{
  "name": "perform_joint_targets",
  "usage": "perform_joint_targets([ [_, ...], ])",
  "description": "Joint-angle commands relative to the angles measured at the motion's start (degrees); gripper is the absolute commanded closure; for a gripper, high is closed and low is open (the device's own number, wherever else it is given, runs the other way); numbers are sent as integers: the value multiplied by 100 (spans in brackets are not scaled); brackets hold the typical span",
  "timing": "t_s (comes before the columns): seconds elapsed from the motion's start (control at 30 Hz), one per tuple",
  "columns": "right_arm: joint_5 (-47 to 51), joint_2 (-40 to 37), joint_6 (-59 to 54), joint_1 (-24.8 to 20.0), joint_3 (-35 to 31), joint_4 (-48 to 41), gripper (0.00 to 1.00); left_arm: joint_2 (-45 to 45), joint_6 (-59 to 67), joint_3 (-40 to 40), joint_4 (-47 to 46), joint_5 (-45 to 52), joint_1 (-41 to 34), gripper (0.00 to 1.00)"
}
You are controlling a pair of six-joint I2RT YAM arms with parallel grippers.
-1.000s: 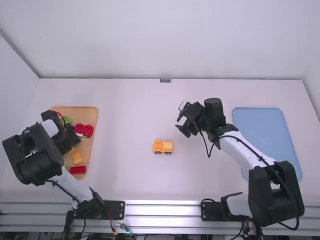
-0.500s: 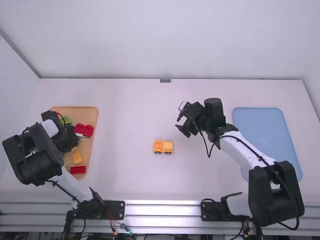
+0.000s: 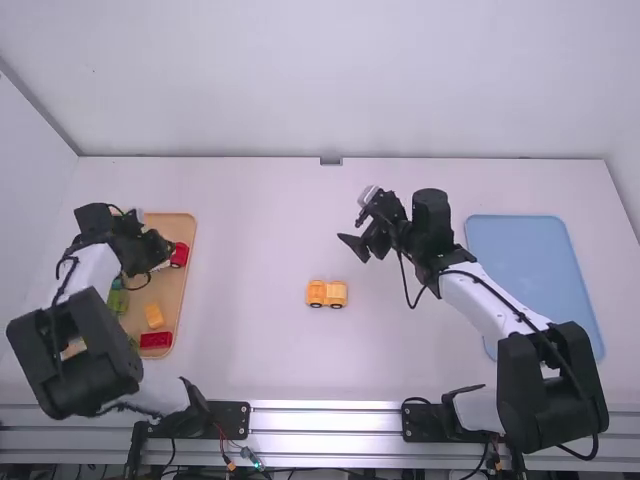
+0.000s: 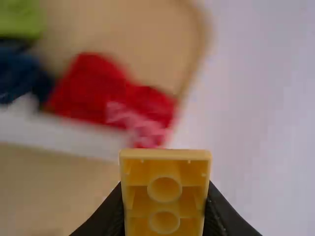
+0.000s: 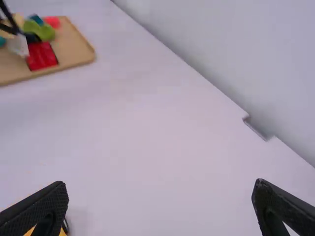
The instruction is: Assemble lego blocks to make yellow taxi
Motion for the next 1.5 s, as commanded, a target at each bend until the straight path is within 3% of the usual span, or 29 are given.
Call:
perform_joint_targets([
  [0.0,-944,26,601,15,-4,304,1,-446,931,-361,197,1687,-455,92],
  [0.37,-3115,1058,3139,9,55,3224,0,-710,2516,-1036,2225,4813,-2402,93],
  [0.53,-4448,1661,3917,-55,426,4074,10,-697,2020,-1128,3329,4865,-3032,94],
  [0.63,-4614,1781,4454,-26,570,4511,14,-697,1755,-1147,3764,4686,-3357,94],
  [1.0,-4782,1779,4699,284,833,4640,25,-693,1652,-1147,4026,4454,-3733,96],
  [1.37,-4612,1779,4575,472,826,4634,41,-693,1650,-1147,4072,4452,-3733,97],
  [1.47,-4557,1779,4529,514,826,4597,50,-693,1648,-1147,4103,4452,-3731,96],
])
